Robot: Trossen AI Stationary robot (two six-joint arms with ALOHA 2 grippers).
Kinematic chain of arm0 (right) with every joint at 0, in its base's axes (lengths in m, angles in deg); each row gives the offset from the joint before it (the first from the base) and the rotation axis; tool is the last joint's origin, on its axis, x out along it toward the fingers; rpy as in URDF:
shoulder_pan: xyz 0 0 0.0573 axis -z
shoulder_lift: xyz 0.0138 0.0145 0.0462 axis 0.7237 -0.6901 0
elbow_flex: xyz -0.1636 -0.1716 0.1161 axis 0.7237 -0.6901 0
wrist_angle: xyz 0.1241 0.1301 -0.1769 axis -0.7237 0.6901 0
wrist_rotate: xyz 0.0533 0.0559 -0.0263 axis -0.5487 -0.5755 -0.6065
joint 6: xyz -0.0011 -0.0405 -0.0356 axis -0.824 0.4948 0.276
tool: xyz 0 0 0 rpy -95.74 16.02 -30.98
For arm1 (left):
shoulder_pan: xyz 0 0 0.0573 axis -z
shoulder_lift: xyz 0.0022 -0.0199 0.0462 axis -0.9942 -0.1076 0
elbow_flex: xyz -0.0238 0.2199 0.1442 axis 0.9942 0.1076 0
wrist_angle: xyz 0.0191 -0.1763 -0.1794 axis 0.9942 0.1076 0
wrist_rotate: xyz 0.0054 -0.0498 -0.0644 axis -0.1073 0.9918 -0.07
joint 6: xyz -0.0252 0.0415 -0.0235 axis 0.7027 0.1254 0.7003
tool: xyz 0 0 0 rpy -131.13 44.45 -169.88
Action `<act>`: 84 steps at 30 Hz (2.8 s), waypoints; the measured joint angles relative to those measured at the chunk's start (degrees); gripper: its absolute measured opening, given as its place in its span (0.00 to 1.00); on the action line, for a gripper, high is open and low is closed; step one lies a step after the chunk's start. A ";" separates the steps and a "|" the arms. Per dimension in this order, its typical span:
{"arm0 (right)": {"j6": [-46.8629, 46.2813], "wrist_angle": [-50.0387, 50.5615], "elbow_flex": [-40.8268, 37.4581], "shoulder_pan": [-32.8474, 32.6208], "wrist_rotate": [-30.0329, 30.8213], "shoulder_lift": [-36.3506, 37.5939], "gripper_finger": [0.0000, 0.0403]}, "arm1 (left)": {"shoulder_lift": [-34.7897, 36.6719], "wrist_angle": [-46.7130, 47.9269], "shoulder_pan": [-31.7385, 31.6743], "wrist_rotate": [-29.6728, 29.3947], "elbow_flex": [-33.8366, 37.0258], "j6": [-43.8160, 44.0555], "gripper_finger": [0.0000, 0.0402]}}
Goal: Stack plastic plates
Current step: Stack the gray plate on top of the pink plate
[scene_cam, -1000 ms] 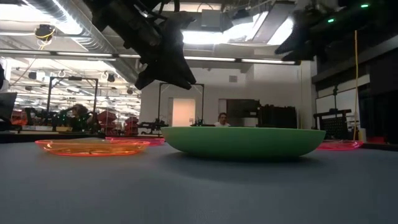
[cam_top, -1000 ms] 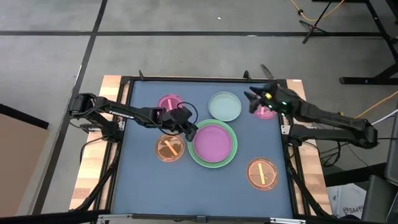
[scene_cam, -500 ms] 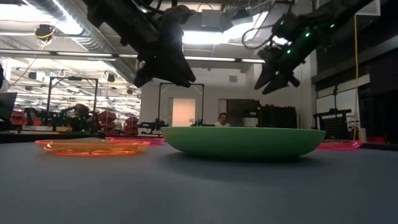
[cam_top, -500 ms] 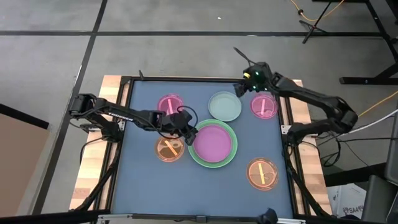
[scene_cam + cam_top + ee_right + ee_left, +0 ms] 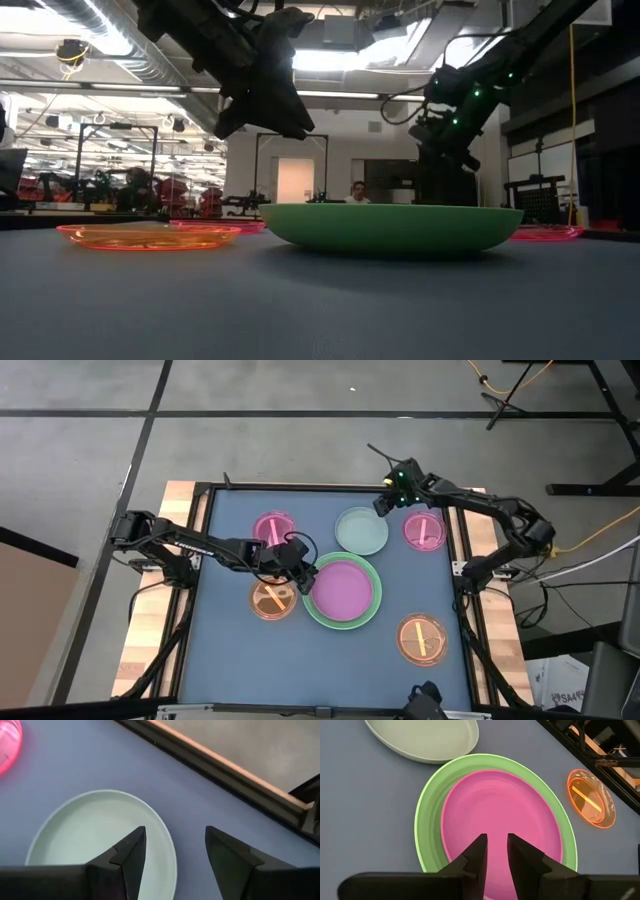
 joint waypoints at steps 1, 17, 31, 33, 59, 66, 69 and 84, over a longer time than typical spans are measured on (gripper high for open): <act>0.04 0.07 0.00 -0.02 0.02 -0.58 0.48 | 0.00 0.02 0.00 0.00 0.00 0.00 0.17; 0.13 0.09 0.00 -0.06 0.02 -7.67 0.48 | 0.00 0.01 -0.02 0.00 -0.02 0.02 0.17; 0.22 0.00 -0.01 -0.06 -3.00 -13.48 0.48 | -0.02 0.02 -0.04 0.00 -0.02 0.04 0.17; 0.22 -0.06 0.00 -0.04 -3.71 -13.70 0.48 | -0.02 0.00 -0.04 0.00 -0.02 0.02 0.17; 0.09 0.20 0.00 -0.04 -3.85 -13.79 0.25 | -0.02 0.00 -0.04 -0.02 -0.04 0.04 0.17; 0.07 0.17 -0.02 -0.06 -4.12 -13.81 0.15 | -0.02 0.01 -0.04 0.00 -0.04 0.04 0.17; 0.07 0.17 -0.02 -0.06 -4.34 -13.81 0.10 | -0.02 0.00 -0.04 0.00 -0.04 0.04 0.17; 0.07 -0.01 0.28 -0.06 -4.42 -13.81 0.01 | -0.02 0.00 -0.04 0.00 -0.04 0.04 0.17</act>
